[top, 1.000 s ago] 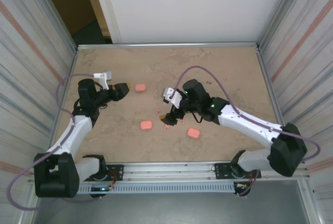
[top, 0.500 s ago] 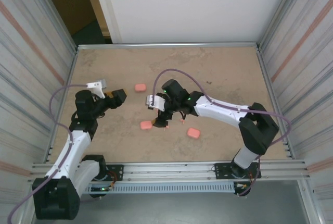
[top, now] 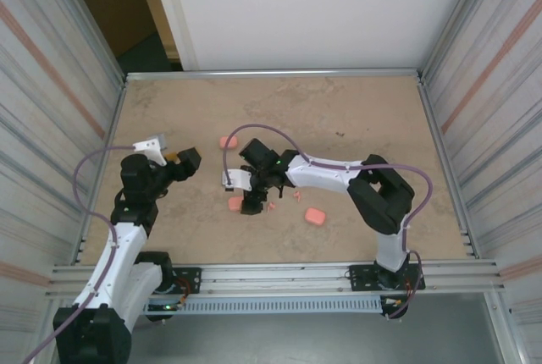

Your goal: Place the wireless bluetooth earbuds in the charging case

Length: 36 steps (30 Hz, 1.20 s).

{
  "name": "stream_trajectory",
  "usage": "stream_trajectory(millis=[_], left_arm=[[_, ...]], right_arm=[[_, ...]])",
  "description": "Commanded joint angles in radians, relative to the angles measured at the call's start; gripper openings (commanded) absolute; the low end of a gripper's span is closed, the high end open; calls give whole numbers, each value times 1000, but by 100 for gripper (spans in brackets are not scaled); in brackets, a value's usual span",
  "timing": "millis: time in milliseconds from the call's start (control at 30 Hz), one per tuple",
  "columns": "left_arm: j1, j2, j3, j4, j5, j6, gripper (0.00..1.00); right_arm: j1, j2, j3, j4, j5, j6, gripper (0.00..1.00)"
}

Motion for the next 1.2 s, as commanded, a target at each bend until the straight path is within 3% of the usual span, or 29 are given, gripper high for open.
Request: stream_trajectory(millis=[0, 300, 900, 1167], left_arm=[[1, -11, -12, -12, -23, 0, 84], [2, -7, -11, -16, -30, -2, 84], [2, -1, -12, -14, -24, -4, 85], [3, 7, -12, -3, -8, -13, 85]], right_arm=[[13, 38, 38, -51, 30, -27, 83], [22, 86, 63, -58, 48, -26, 80], [26, 152, 86, -59, 36, 1, 55], [16, 88, 26, 21, 25, 24, 41]])
